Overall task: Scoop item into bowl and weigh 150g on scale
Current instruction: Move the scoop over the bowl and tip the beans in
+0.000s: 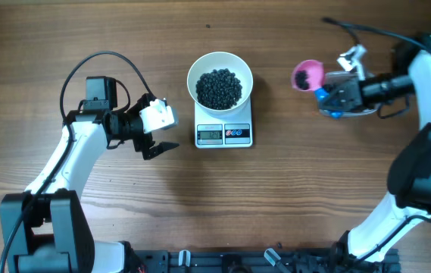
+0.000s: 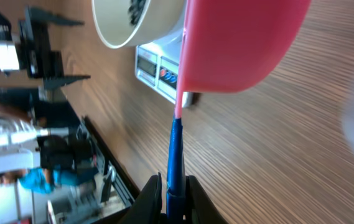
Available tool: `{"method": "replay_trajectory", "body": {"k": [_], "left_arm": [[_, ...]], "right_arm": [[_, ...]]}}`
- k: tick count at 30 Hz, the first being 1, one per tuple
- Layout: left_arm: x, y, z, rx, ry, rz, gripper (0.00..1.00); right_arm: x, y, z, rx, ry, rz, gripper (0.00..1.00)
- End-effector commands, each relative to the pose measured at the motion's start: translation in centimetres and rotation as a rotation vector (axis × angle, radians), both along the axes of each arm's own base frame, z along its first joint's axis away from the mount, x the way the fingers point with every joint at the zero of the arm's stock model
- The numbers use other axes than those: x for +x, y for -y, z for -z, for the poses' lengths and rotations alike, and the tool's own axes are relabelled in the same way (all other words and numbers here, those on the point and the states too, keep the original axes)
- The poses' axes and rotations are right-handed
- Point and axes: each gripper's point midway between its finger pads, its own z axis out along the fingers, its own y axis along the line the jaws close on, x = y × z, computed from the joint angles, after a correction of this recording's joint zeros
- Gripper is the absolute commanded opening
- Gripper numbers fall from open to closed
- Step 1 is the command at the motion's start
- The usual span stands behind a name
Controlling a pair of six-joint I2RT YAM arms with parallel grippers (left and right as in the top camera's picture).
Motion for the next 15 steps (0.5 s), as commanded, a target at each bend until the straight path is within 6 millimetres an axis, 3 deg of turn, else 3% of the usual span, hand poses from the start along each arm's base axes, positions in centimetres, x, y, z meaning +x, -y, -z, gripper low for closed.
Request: {"method": "replay_trajectory", "body": {"k": [1, 6, 8, 12, 15], "left_arm": [[0.0, -0.2, -0.5, 0.005, 0.030, 0.008, 1.00], [0.0, -0.2, -0.5, 0.005, 0.030, 0.008, 1.00], [0.0, -0.2, -0.5, 0.005, 0.030, 0.008, 1.00], [0.0, -0.2, -0.5, 0.005, 0.030, 0.008, 1.00], [0.0, -0.2, -0.5, 0.005, 0.030, 0.008, 1.00]], "right_arm": [[0.7, -4.7, -1.5, 0.018, 0.033, -0.068, 0.04], [1.7, -10.3, -4.1, 0.006, 0.115, -0.159, 0.04], [2.8, -12.2, -4.7, -0.076, 0.155, -0.162, 0.04], [3.7, -14.1, -2.5, -0.334, 0.207, -0.163, 0.04], [5.2, -14.1, -0.8, -0.683, 0.325, -0.127, 0.04]]}}
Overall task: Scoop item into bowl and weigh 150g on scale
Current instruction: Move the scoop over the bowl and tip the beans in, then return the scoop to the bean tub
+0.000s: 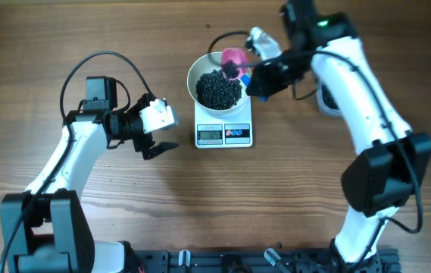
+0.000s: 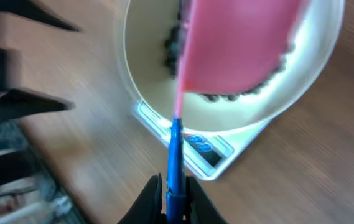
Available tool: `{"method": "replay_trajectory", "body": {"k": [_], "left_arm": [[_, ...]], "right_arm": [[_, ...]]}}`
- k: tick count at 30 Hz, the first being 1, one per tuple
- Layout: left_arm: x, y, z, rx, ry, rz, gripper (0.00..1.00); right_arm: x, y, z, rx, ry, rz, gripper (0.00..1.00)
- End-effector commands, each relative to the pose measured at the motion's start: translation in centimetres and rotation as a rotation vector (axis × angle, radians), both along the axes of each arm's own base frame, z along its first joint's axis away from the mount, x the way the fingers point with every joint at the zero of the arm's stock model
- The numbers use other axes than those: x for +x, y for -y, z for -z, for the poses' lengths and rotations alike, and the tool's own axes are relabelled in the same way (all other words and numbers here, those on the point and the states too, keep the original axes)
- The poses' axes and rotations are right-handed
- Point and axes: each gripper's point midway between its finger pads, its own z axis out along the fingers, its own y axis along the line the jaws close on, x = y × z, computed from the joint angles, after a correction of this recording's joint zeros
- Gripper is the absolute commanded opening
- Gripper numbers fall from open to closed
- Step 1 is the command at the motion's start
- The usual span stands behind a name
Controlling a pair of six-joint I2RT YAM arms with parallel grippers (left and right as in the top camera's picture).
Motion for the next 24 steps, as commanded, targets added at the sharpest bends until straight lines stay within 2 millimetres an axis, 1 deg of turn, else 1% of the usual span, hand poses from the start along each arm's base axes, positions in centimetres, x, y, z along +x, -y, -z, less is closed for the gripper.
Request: {"method": "replay_trajectory", "body": {"k": [1, 2, 3, 6, 7, 13, 15, 16, 17, 19, 20, 21, 22, 24], "left_arm": [[0.0, -0.2, -0.5, 0.005, 0.030, 0.008, 1.00], [0.0, -0.2, -0.5, 0.005, 0.030, 0.008, 1.00], [0.0, -0.2, -0.5, 0.005, 0.029, 0.008, 1.00], [0.0, -0.2, -0.5, 0.005, 0.030, 0.008, 1.00], [0.0, -0.2, -0.5, 0.005, 0.030, 0.008, 1.00], [0.0, -0.2, -0.5, 0.005, 0.030, 0.008, 1.00], [0.0, -0.2, -0.5, 0.005, 0.030, 0.008, 1.00], [0.0, -0.2, -0.5, 0.005, 0.030, 0.008, 1.00], [0.0, -0.2, -0.5, 0.005, 0.030, 0.008, 1.00], [0.0, -0.2, -0.5, 0.005, 0.030, 0.008, 1.00], [0.0, -0.2, -0.5, 0.005, 0.030, 0.008, 1.00], [0.0, -0.2, -0.5, 0.005, 0.030, 0.008, 1.00], [0.0, -0.2, -0.5, 0.005, 0.030, 0.008, 1.00], [0.0, -0.2, -0.5, 0.005, 0.030, 0.008, 1.00]], "right_arm": [[1.8, 1.8, 0.4, -0.356, 0.181, 0.090, 0.04], [2.0, 1.7, 0.3, -0.421, 0.227, 0.080, 0.04], [2.2, 1.6, 0.0, -0.526, 0.303, 0.066, 0.04], [2.6, 1.5, -1.2, -0.695, 0.440, 0.039, 0.04], [2.5, 1.2, -1.4, -0.718, 0.461, -0.004, 0.04], [2.5, 0.3, -1.3, -0.697, 0.473, -0.037, 0.04], [2.4, -0.6, -1.0, -0.626, 0.451, -0.046, 0.04], [2.3, -0.9, -1.0, -0.576, 0.430, -0.045, 0.04], [2.3, -0.7, -1.3, -0.530, 0.411, -0.029, 0.04], [2.9, 0.7, -2.7, -0.452, 0.390, 0.037, 0.04], [3.3, 1.9, -4.0, -0.394, 0.382, 0.077, 0.04], [3.5, 2.9, -4.9, -0.361, 0.379, 0.105, 0.04], [3.7, 4.5, -5.8, -0.330, 0.369, 0.143, 0.04], [3.1, 8.9, -6.9, -0.298, 0.310, 0.233, 0.04]]}}
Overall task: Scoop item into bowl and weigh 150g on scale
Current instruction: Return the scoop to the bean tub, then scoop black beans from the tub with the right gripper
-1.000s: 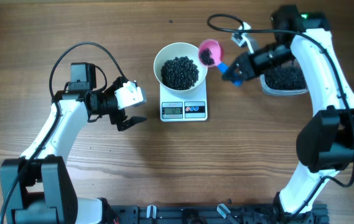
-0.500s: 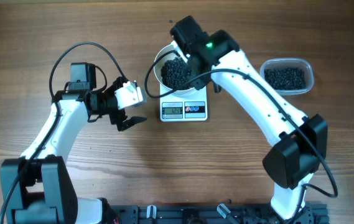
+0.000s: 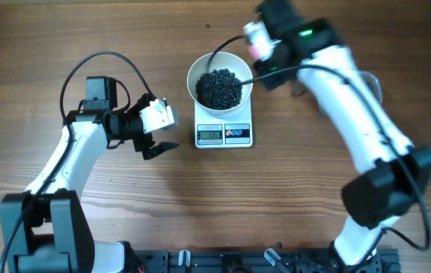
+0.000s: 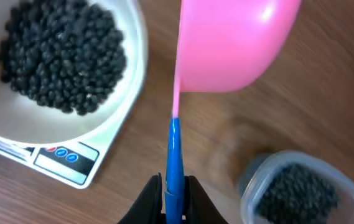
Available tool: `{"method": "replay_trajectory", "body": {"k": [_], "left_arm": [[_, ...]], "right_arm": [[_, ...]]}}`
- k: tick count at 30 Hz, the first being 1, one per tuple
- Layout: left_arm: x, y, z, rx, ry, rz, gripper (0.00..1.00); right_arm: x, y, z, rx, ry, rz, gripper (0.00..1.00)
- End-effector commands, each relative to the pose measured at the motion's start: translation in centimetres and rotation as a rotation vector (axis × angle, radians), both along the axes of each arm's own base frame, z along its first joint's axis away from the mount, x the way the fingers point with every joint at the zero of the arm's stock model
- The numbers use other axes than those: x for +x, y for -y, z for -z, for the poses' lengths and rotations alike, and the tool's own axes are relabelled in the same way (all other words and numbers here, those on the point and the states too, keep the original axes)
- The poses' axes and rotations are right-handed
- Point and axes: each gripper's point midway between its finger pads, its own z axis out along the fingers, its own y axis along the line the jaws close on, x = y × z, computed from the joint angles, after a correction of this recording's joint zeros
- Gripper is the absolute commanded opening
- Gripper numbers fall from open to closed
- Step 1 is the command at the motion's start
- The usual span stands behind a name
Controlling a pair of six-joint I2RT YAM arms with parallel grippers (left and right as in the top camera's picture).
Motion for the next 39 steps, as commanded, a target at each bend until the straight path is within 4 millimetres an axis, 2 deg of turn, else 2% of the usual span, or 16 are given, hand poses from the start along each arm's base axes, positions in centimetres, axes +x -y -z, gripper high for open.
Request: {"method": "replay_trajectory", "body": {"k": [1, 3, 5, 7, 9, 11, 15, 19, 22, 27, 29, 36, 39], "left_arm": [[0.0, -0.2, -0.5, 0.005, 0.030, 0.008, 1.00], [0.0, -0.2, -0.5, 0.005, 0.030, 0.008, 1.00], [0.0, -0.2, -0.5, 0.005, 0.030, 0.008, 1.00], [0.0, -0.2, -0.5, 0.005, 0.030, 0.008, 1.00], [0.0, -0.2, -0.5, 0.005, 0.030, 0.008, 1.00], [0.0, -0.2, -0.5, 0.005, 0.030, 0.008, 1.00], [0.0, -0.2, -0.5, 0.005, 0.030, 0.008, 1.00], [0.0, -0.2, -0.5, 0.005, 0.030, 0.008, 1.00], [0.0, -0.2, -0.5, 0.005, 0.030, 0.008, 1.00], [0.0, -0.2, -0.5, 0.005, 0.030, 0.008, 1.00], [0.0, -0.2, -0.5, 0.005, 0.030, 0.008, 1.00], [0.0, -0.2, -0.5, 0.005, 0.030, 0.008, 1.00], [0.0, -0.2, -0.5, 0.005, 0.030, 0.008, 1.00]], "right_arm": [[-1.2, 4.8, -4.1, 0.144, -0.002, 0.114, 0.04], [-2.7, 10.2, -3.3, 0.125, -0.092, 0.247, 0.04], [-3.8, 14.3, -2.7, 0.114, -0.142, 0.332, 0.04], [-4.6, 17.0, -2.0, 0.102, -0.176, 0.381, 0.04], [-5.8, 19.4, -0.3, 0.065, -0.231, 0.427, 0.04], [-6.4, 20.2, 0.9, 0.040, -0.272, 0.442, 0.04], [-8.1, 22.0, 5.6, -0.072, -0.422, 0.457, 0.04], [-8.0, 23.1, 8.1, -0.140, -0.470, 0.470, 0.04], [-8.1, 24.8, 9.8, -0.239, -0.514, 0.513, 0.04], [-7.8, 24.3, 10.7, -0.215, -0.529, 0.495, 0.04], [-7.6, 22.2, 11.0, -0.133, -0.544, 0.433, 0.04], [-7.5, 17.9, 10.9, -0.157, -0.562, 0.272, 0.04], [-7.6, 17.0, 11.5, -0.172, -0.584, 0.245, 0.04]]}}
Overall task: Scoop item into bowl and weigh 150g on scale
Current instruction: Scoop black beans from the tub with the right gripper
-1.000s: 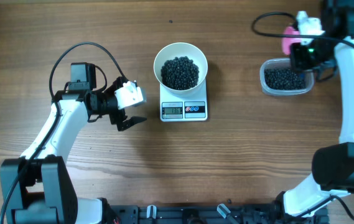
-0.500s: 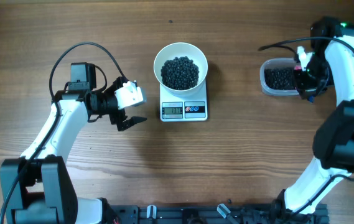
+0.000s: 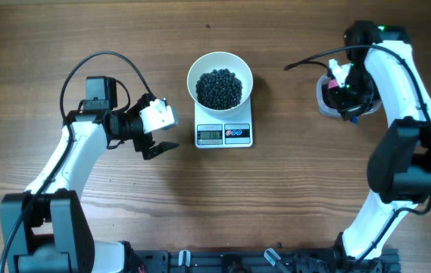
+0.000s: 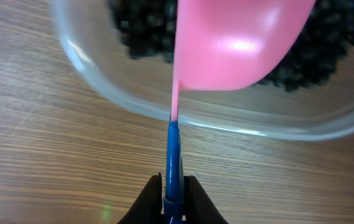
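Note:
A white bowl (image 3: 220,80) holding black beans (image 3: 218,88) stands on the small white scale (image 3: 224,133) at the table's middle back. At the far right my right gripper (image 3: 349,97) is over the clear tub (image 3: 326,97) of black beans. In the right wrist view that gripper (image 4: 174,193) is shut on the blue handle of the pink scoop (image 4: 242,38), whose cup is down over the tub (image 4: 127,93) and its beans (image 4: 140,25). My left gripper (image 3: 160,148) hovers left of the scale, fingers apart and holding nothing.
A black cable (image 3: 310,59) runs over the table left of the tub. The scale's display (image 3: 210,136) is lit, its reading too small to make out. Bare wooden tabletop (image 3: 223,205) lies in front of the scale.
My right gripper has moved with the scoop from beside the bowl's back right rim to the tub at the far right. The scoop's cup is now over the tub's beans. The left arm is unchanged.
My right gripper held the pink scoop with beans in it near the tub at the far right. Then the scoop was over the bowl on the scale. Then it was beside the bowl, between bowl and tub. Now it is back over the tub.

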Available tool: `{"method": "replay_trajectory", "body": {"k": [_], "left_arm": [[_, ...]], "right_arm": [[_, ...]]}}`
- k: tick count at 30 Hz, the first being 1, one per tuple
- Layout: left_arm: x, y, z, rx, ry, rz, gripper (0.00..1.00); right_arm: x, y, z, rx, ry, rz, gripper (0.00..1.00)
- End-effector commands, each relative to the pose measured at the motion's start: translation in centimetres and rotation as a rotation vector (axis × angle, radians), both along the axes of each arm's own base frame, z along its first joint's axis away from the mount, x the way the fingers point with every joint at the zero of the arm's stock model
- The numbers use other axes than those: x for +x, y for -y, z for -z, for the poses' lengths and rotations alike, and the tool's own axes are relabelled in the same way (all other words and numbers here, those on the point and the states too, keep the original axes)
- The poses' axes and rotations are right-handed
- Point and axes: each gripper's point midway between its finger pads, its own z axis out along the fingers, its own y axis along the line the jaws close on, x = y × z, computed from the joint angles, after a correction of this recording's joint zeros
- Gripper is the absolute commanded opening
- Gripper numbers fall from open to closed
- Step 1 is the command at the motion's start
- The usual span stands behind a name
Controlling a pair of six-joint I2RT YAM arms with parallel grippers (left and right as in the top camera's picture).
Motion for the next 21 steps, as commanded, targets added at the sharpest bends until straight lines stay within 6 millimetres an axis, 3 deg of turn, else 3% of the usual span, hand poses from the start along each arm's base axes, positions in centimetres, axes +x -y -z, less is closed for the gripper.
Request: {"method": "replay_trajectory", "body": {"k": [1, 3, 5, 14, 18, 21], "left_arm": [[0.0, -0.2, -0.5, 0.005, 0.030, 0.008, 1.00], [0.0, -0.2, -0.5, 0.005, 0.030, 0.008, 1.00], [0.0, -0.2, -0.5, 0.005, 0.030, 0.008, 1.00], [0.0, -0.2, -0.5, 0.005, 0.030, 0.008, 1.00], [0.0, -0.2, -0.5, 0.006, 0.030, 0.008, 1.00], [0.0, -0.2, -0.5, 0.005, 0.030, 0.008, 1.00]], "right_arm": [[-0.6, -0.2, 1.6, -0.024, -0.065, 0.008, 0.04], [-1.2, 1.7, 1.9, -0.151, -0.097, 0.064, 0.04], [-1.2, 2.2, 1.9, -0.187, -0.098, 0.082, 0.04], [-1.5, -3.9, 2.2, 0.203, -0.126, -0.009, 0.04], [-1.4, -4.7, 1.5, 0.271, -0.118, -0.012, 0.04], [-0.8, -4.0, 1.1, 0.329, -0.089, 0.046, 0.04]]}}
